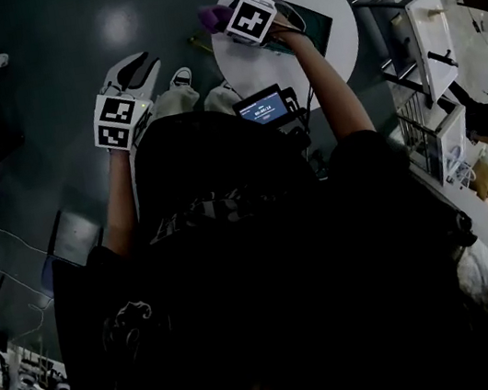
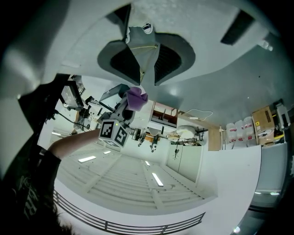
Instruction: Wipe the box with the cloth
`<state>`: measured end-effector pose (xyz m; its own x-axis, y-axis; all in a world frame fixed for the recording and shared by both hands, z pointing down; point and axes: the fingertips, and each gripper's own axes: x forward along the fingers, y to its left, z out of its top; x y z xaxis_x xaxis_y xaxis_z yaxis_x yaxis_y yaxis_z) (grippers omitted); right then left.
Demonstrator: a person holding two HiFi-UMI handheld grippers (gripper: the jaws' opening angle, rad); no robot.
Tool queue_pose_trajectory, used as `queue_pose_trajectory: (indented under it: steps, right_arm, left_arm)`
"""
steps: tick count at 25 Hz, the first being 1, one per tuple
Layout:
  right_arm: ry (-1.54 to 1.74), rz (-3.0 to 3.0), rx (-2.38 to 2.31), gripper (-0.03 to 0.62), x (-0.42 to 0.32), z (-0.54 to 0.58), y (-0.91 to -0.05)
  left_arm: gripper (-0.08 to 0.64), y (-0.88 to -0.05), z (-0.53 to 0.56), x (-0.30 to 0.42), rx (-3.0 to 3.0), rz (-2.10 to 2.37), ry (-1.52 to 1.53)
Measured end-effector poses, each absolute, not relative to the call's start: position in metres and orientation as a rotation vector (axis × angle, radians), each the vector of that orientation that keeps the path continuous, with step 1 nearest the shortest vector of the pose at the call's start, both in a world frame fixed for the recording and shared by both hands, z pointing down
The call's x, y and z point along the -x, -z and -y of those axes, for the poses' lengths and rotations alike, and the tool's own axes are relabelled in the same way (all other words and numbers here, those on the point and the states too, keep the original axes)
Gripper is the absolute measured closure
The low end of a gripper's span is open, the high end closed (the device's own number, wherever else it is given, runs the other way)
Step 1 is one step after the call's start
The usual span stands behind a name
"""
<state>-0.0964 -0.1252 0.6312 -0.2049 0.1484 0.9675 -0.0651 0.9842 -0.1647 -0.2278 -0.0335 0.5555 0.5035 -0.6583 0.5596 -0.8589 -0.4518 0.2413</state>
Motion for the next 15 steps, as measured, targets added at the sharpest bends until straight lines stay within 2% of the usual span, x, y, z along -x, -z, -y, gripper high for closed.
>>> queue_pose_trajectory:
  steps: [15]
  right_arm:
    - [-0.371, 1.842, -0.194, 0.485, 0.072, 0.093, -0.618]
  left_arm:
    - [0.46, -0.552, 0.039, 0.216, -2.371, 1.083, -0.583]
